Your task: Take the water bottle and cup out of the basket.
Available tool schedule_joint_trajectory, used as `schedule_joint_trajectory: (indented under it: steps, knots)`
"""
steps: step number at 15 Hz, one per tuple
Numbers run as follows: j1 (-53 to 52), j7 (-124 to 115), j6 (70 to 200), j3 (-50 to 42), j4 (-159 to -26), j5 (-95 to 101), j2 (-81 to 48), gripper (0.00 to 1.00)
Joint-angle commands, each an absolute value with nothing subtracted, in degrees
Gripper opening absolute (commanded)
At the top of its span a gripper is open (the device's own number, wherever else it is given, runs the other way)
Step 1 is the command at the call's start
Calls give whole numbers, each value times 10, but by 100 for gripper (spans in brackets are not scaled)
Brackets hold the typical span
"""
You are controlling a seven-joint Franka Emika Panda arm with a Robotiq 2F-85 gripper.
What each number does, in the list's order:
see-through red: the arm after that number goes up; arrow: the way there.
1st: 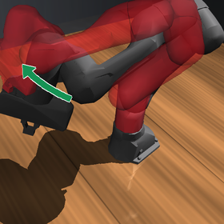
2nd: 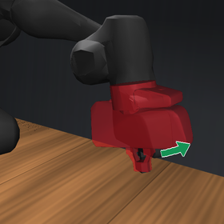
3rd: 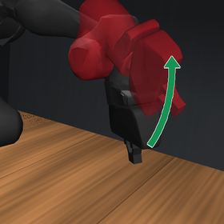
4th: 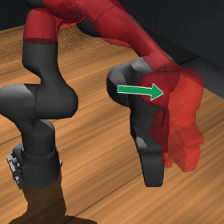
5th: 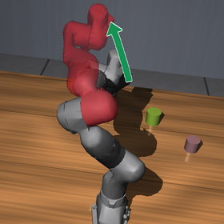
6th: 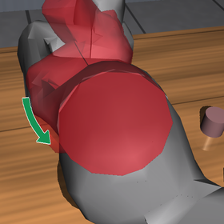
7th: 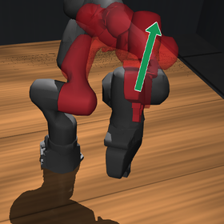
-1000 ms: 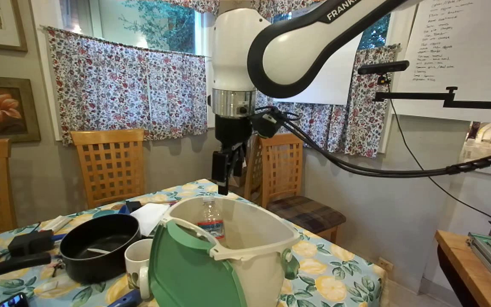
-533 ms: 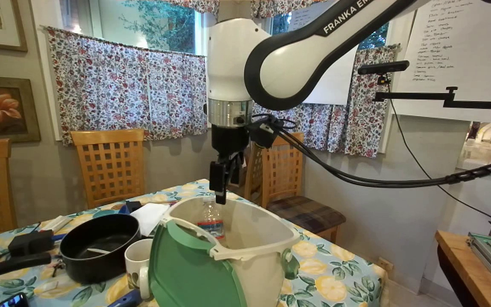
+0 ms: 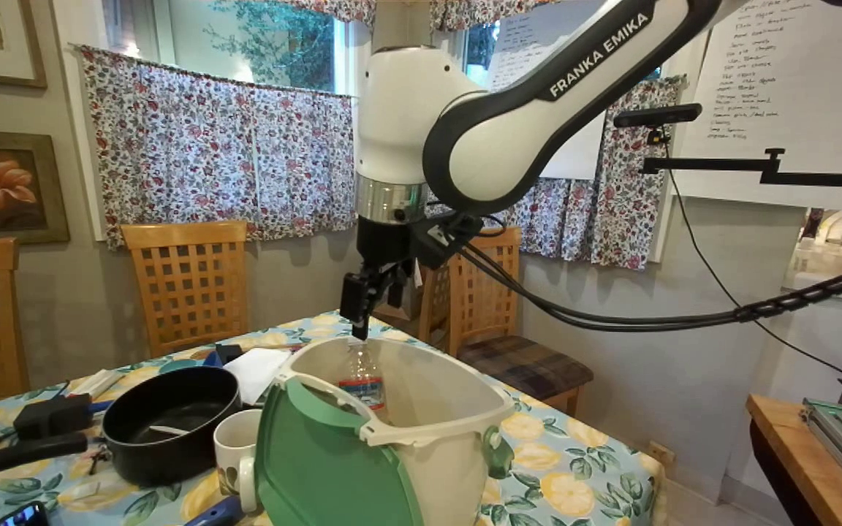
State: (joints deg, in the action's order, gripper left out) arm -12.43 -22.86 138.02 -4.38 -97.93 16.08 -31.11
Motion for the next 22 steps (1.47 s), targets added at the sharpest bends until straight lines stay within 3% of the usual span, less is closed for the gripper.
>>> schedule_joint_trajectory:
  steps: [1,16,17,18,22]
  knots:
    - [-153,-295,1421,-72,-976,189,-335,100]
    - [-210,-325,1466,-119,-972,201,-372,100]
    - [-210,-320,1459,-118,-970,199,-374,75]
    - [-212,-321,1456,-120,-969,201,-377,72]
    - [-213,-318,1446,-124,-965,210,-378,45]
